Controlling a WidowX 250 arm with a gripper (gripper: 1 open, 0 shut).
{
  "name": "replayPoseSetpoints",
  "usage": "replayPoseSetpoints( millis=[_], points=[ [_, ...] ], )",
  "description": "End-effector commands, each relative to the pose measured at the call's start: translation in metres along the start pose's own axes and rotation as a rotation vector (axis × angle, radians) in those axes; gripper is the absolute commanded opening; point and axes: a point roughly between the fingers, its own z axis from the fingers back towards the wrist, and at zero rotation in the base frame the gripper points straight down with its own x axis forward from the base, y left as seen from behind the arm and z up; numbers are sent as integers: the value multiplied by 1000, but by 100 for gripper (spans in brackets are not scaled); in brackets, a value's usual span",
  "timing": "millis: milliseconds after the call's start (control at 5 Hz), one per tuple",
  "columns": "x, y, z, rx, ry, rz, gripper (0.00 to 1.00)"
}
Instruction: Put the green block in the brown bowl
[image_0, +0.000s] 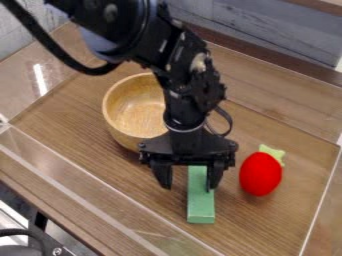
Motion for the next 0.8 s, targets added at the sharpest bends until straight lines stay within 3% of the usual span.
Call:
replayPoseSetpoints(
  millis=[0, 200, 400, 600],
  points=[
    [5, -4, 0, -12, -21, -4, 0],
    [6, -4, 6, -15, -21, -6, 0],
    [11, -6, 24, -41, -30, -9, 0],
    [23, -8, 48, -86, -39, -2, 0]
  ],
)
